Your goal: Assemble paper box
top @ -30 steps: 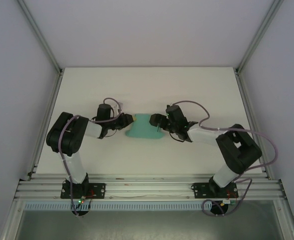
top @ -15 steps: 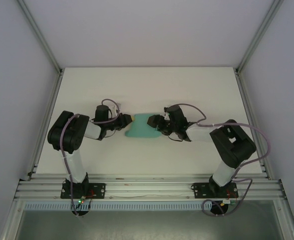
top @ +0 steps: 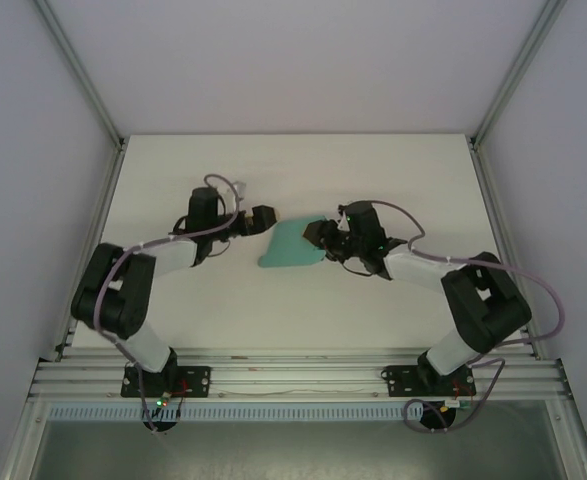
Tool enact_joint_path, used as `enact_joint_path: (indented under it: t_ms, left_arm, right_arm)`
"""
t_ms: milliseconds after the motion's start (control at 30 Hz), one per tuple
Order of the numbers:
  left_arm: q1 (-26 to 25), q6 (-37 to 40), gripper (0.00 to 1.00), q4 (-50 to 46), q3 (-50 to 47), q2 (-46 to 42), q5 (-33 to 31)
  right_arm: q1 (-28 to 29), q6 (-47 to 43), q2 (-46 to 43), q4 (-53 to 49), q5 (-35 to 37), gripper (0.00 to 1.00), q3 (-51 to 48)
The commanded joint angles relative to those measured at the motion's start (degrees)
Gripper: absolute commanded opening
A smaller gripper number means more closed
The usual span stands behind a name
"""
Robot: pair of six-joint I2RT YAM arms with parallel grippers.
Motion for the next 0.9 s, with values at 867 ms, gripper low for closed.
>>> enact_joint_path:
  t_ms: [867]
  left_arm:
    - [-21.83,66.22,0.98,-41.43,11.77,-10.71,-29.38]
  right_arm:
    - [-8.14,23.67,-2.39,-22.15,-25.65,0.35,11.86]
